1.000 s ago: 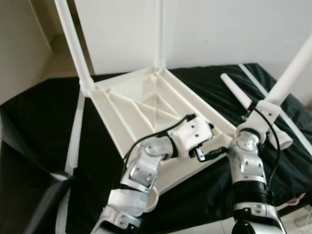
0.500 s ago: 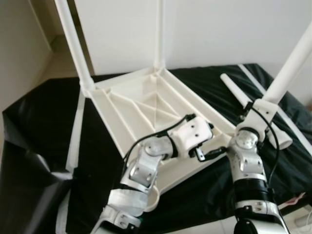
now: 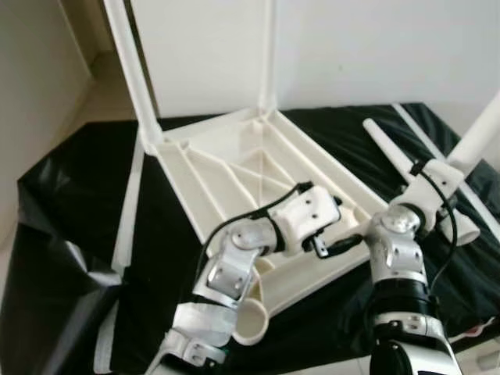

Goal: Building children table

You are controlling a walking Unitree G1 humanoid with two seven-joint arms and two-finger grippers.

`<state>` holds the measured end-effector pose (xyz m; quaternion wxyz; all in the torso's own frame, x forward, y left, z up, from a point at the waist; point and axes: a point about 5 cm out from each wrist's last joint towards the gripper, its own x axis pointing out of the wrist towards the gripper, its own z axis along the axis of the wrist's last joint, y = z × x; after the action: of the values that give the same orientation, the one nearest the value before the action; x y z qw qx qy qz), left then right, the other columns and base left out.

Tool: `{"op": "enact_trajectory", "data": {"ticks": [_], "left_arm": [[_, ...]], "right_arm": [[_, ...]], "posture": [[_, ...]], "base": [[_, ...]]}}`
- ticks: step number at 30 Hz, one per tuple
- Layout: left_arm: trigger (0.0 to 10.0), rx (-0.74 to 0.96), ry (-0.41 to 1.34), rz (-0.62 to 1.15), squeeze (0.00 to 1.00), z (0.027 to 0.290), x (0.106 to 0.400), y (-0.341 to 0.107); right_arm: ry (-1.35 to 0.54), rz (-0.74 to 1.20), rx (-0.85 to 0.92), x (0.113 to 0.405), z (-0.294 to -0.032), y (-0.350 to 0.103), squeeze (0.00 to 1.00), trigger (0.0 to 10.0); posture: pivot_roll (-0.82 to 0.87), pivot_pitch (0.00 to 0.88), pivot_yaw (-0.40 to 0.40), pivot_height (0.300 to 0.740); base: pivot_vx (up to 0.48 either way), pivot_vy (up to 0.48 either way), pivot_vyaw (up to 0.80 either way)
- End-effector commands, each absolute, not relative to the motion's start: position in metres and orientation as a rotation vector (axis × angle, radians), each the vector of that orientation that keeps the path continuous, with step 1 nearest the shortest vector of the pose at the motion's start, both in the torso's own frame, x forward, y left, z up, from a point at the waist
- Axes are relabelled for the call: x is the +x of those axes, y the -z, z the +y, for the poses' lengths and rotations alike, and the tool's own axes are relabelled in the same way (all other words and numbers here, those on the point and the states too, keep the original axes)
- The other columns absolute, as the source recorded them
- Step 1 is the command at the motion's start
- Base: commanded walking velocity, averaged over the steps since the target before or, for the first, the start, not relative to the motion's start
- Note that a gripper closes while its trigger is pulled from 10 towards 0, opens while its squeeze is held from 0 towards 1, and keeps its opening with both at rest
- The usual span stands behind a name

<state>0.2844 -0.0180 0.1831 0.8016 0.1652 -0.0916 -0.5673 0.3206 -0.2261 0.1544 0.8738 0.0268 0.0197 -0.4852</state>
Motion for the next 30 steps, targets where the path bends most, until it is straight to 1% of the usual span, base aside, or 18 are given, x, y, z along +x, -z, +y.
{"op": "enact_trajectory", "data": {"ticks": [1,4,5,11,13,15,16,17,18,23,27,30], "left_arm": [[10.0,0.289,1.009,-0.256,0.00,-0.022,0.291,-0.196],[10.0,0.289,1.008,-0.257,0.00,-0.022,0.291,-0.196],[10.0,0.288,1.009,-0.257,0.00,-0.022,0.291,-0.197],[10.0,0.288,1.009,-0.257,0.00,-0.023,0.291,-0.197],[10.0,0.286,1.010,-0.259,0.00,-0.023,0.291,-0.197],[10.0,0.286,1.010,-0.259,0.00,-0.023,0.291,-0.197],[10.0,0.285,1.011,-0.260,0.00,-0.024,0.291,-0.197],[10.0,0.285,1.011,-0.260,0.00,-0.024,0.291,-0.197],[10.0,0.284,1.010,-0.261,0.00,-0.024,0.291,-0.198],[10.0,0.282,1.010,-0.262,0.00,-0.025,0.290,-0.198],[10.0,0.279,1.014,-0.262,0.00,-0.025,0.290,-0.198],[10.0,0.279,1.014,-0.262,0.00,-0.025,0.290,-0.198]], "right_arm": [[1.078,0.268,0.024,0.305,-0.237,-0.109,0.00,10.0],[1.045,0.249,0.033,0.308,-0.237,-0.111,0.00,10.0],[1.025,0.232,0.049,0.309,-0.238,-0.112,1.00,10.0],[1.010,0.220,0.060,0.310,-0.238,-0.113,1.00,10.0],[0.929,0.170,0.057,0.314,-0.238,-0.119,1.00,10.0],[0.929,0.170,0.057,0.314,-0.238,-0.119,1.00,10.0],[0.852,0.125,0.057,0.317,-0.239,-0.124,0.00,10.0],[0.799,0.095,0.057,0.318,-0.240,-0.128,0.00,10.0],[0.740,0.069,0.021,0.320,-0.245,-0.131,0.00,10.0],[0.685,0.046,-0.026,0.320,-0.255,-0.134,0.00,10.0],[0.550,0.004,-0.078,0.319,-0.266,-0.141,0.00,10.0],[0.550,0.004,-0.078,0.319,-0.266,-0.141,0.00,10.0]], "posture": [[-0.06,0.013,-0.002,0.740],[-0.06,0.013,-0.002,0.740],[-0.06,0.012,-0.001,0.740],[-0.06,0.012,-0.001,0.740],[-0.07,0.011,-0.001,0.740],[-0.07,0.011,-0.001,0.740],[-0.07,0.011,-0.001,0.740],[-0.07,0.011,-0.001,0.740],[-0.07,0.014,-0.003,0.740],[-0.07,0.014,-0.003,0.740],[-0.07,0.016,-0.003,0.740],[-0.07,0.016,-0.003,0.740]], "base": [[0.000,0.000,0.00],[0.000,0.000,0.00],[0.000,0.000,0.00],[0.000,0.000,0.00],[0.000,0.000,0.00],[0.000,0.000,0.00],[0.000,0.000,0.00],[0.000,0.000,0.00],[0.000,0.000,0.00],[0.000,0.000,0.00],[0.000,0.000,0.00],[0.000,0.000,0.00]]}}
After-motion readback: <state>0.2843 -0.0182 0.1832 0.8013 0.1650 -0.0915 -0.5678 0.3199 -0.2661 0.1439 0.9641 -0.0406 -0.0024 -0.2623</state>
